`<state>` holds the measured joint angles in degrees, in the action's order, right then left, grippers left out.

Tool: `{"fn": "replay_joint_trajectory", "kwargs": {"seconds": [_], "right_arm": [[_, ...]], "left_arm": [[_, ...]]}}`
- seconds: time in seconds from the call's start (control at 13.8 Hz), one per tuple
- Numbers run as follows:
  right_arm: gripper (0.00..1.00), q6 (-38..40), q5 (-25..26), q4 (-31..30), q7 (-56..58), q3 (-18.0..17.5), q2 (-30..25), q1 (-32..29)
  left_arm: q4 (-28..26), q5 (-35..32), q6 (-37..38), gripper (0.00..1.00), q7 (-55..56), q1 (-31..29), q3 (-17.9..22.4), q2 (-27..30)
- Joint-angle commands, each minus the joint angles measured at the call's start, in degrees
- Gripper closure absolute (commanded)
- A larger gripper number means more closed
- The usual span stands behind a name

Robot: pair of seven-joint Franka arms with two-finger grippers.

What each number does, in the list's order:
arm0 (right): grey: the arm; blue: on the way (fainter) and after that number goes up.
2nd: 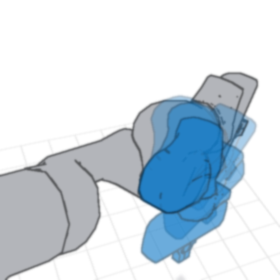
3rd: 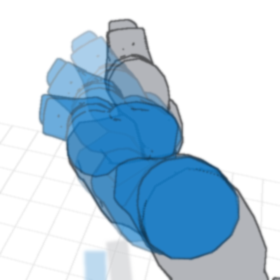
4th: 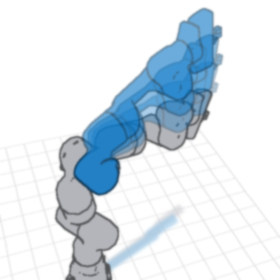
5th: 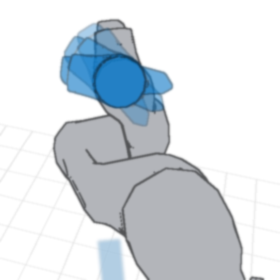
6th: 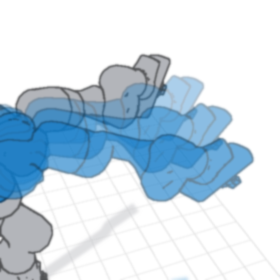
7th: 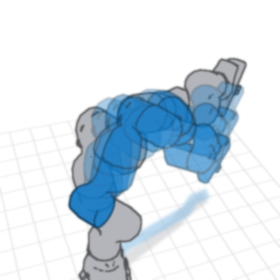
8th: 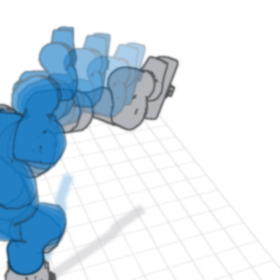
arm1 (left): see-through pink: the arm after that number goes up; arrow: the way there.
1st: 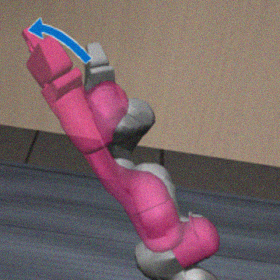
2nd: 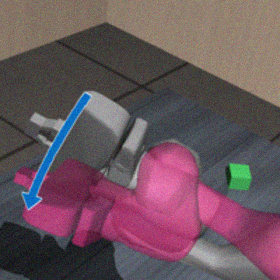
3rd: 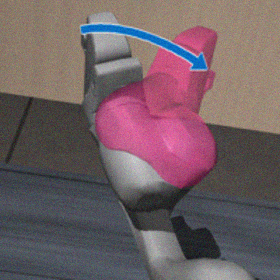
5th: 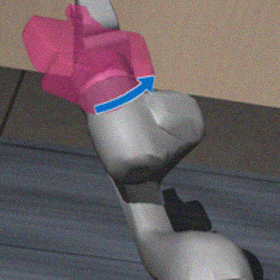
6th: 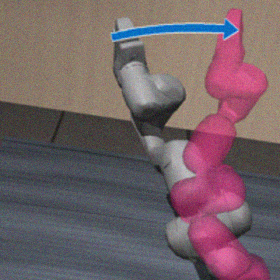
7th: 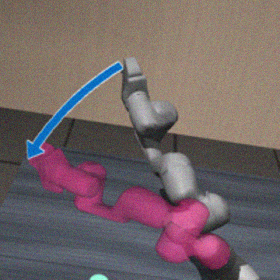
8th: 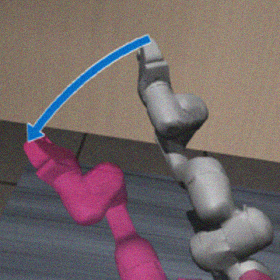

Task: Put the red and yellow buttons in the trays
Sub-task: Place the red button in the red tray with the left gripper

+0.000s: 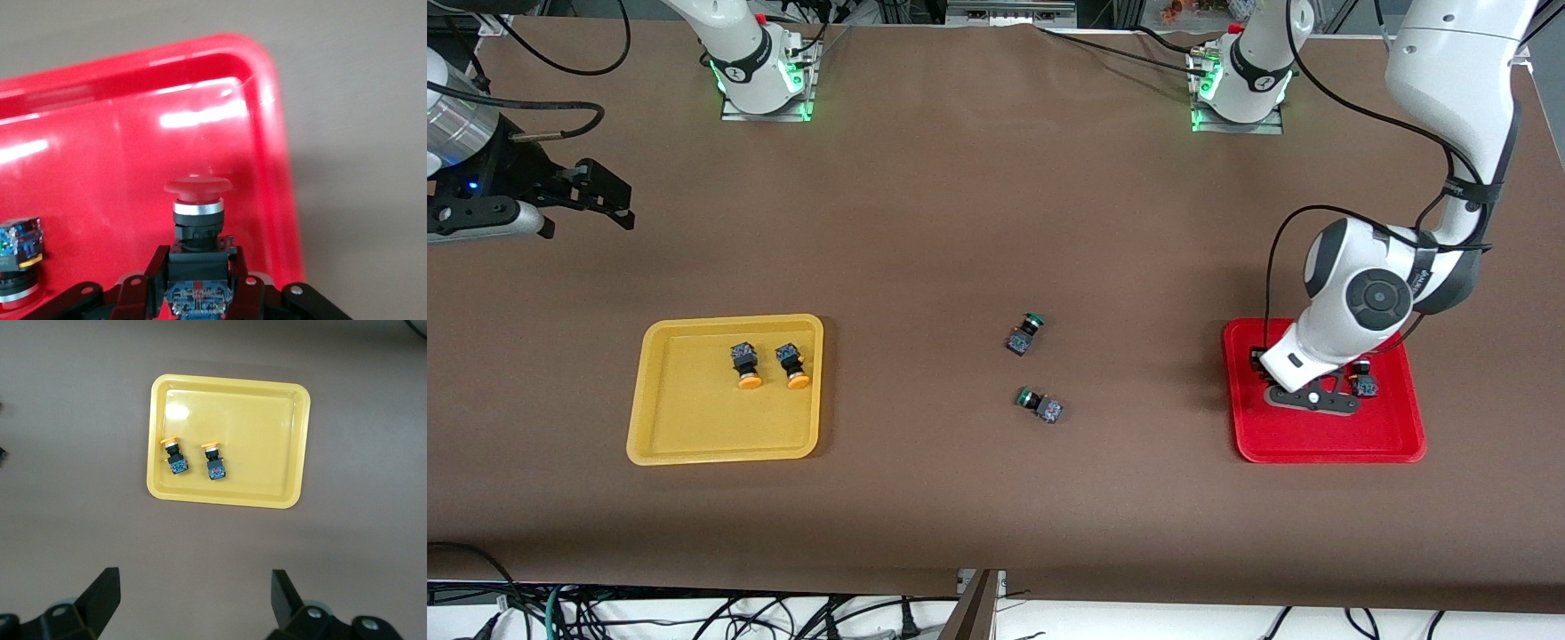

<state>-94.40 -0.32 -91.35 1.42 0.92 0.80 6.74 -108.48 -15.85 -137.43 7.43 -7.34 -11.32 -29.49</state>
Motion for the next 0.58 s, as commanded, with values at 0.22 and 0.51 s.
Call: {"fn": "replay_joint_trajectory", "kwargs": {"seconds": [0.22,0.51], "right_arm": [[0.0,1.5,0.14,1.88,0.08,-0.48,1.4,-0.76],[0.0,1.5,0.14,1.88,-0.01,-0.48,1.48,-0.76]], "left_arm": [[-11.4,-0.15,-11.28,0.94,-0.49,-4.87,-0.54,2.59],[-12.98,-0.06,-13.03,0.85,-0.58,-5.4,-0.54,2.33]]}}
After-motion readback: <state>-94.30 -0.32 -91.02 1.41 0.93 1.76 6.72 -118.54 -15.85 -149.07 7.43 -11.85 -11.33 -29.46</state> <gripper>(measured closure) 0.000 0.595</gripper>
